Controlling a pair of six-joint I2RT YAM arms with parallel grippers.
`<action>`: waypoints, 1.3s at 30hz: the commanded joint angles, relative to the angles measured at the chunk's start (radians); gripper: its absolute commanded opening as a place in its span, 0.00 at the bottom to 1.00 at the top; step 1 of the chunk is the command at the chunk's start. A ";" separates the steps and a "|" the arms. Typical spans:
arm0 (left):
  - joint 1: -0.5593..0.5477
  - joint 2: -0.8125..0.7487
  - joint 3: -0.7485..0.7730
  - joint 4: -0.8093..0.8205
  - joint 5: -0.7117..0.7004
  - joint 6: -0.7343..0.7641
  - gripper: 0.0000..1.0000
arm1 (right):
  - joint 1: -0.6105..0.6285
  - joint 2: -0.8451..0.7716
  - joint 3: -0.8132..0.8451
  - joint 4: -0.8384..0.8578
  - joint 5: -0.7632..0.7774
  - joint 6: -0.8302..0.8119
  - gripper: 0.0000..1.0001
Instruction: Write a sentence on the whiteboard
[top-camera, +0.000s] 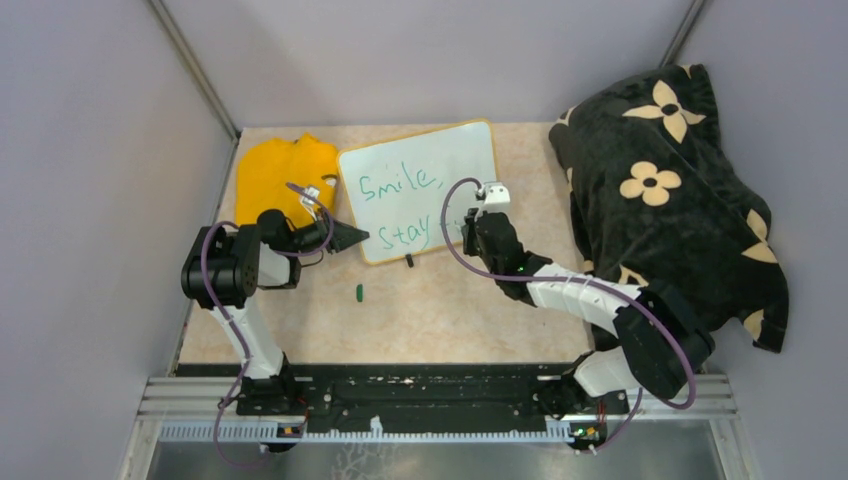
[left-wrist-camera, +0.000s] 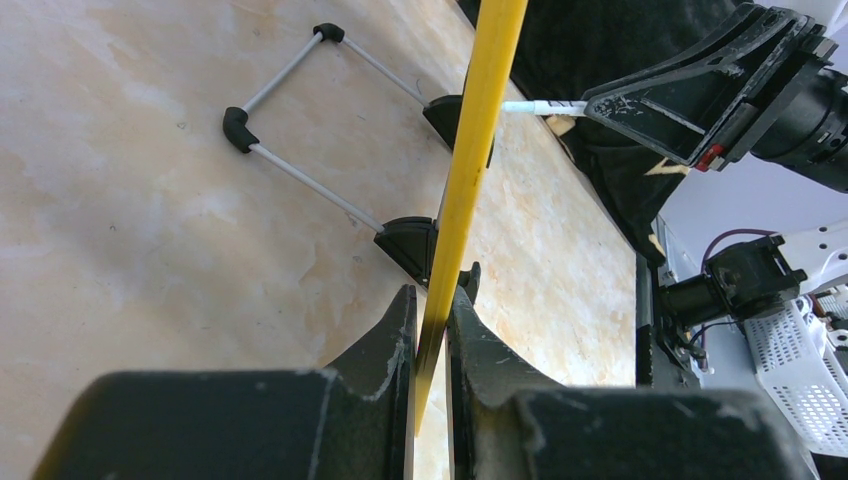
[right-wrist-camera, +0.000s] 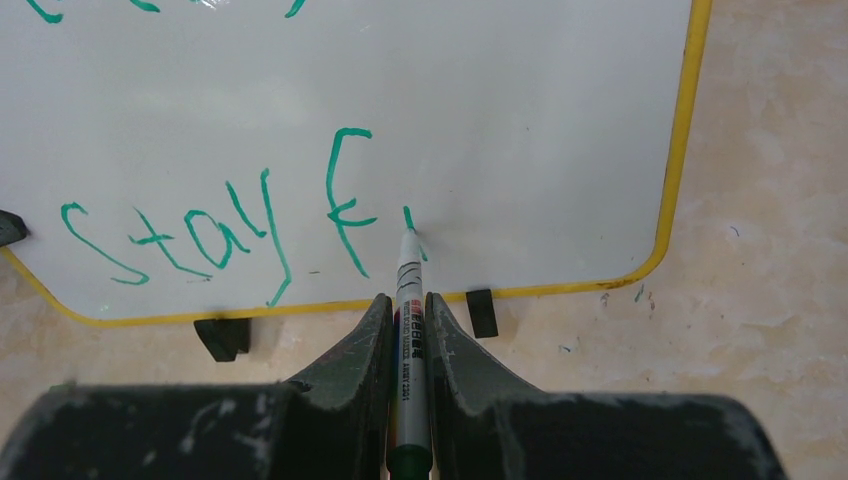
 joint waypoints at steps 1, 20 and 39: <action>-0.005 0.026 0.008 -0.054 -0.030 0.014 0.00 | -0.012 -0.021 -0.016 0.027 0.002 0.019 0.00; -0.003 0.026 0.008 -0.055 -0.030 0.015 0.00 | -0.012 -0.093 -0.028 0.021 -0.029 0.024 0.00; -0.005 0.027 0.009 -0.058 -0.028 0.015 0.00 | -0.013 -0.059 0.090 0.017 -0.023 0.000 0.00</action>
